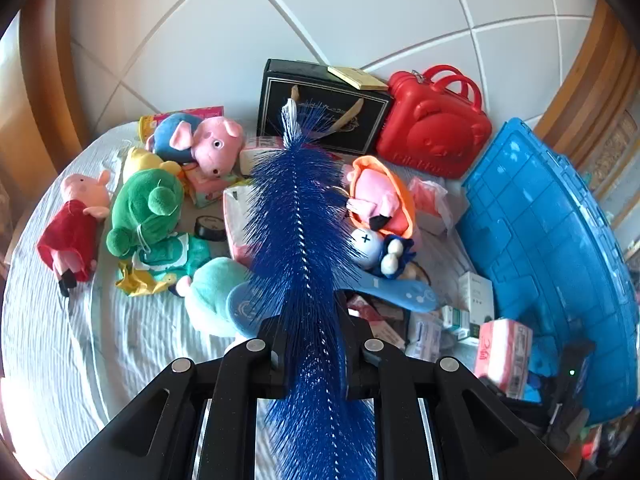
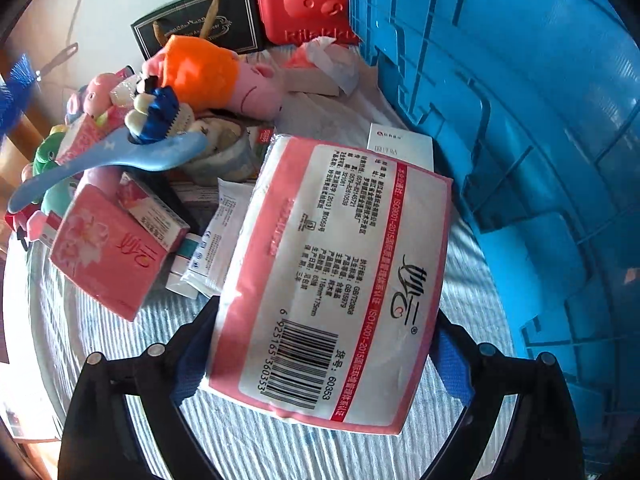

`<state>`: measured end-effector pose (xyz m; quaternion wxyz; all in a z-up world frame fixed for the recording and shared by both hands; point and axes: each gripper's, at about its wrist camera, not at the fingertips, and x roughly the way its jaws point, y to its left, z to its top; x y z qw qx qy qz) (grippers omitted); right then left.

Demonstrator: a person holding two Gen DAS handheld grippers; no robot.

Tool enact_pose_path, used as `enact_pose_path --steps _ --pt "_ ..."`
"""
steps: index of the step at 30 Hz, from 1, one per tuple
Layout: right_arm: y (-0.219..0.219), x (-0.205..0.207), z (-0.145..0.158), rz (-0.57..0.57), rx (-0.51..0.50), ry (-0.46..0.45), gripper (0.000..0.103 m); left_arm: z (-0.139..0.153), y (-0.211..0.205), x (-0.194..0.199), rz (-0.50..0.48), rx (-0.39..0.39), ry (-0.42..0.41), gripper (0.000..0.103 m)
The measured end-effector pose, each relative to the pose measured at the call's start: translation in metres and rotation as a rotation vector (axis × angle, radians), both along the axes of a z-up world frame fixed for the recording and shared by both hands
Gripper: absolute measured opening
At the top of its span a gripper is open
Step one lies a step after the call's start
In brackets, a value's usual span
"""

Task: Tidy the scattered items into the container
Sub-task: 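Carry the brush and tissue pack up over the blue crate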

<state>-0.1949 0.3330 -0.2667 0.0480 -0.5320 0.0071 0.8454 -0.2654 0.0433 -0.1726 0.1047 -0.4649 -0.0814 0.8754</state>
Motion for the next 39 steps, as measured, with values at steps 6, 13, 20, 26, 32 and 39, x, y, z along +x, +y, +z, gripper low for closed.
enact_pose_path --steps 6,13,20,26,32,39 --pt "-0.007 0.002 0.048 0.077 0.007 0.080 0.094 0.013 -0.014 0.010 0.053 0.043 0.008 0.015" --pt "-0.019 0.006 0.113 0.160 -0.001 0.182 0.094 0.036 -0.032 0.025 0.113 0.082 0.045 0.015" --pt "-0.011 0.018 0.166 0.226 -0.013 0.267 0.094 0.054 -0.031 0.038 0.159 0.093 0.079 0.015" --pt "0.011 0.025 0.197 0.256 -0.025 0.325 0.094 0.077 -0.017 0.042 0.187 0.088 0.117 0.015" --pt "0.048 0.033 0.222 0.268 -0.028 0.375 0.094 0.106 0.013 0.046 0.191 0.083 0.174 0.015" --pt "0.101 0.036 0.244 0.252 -0.031 0.417 0.094 0.137 0.073 0.046 0.148 0.088 0.240 0.016"
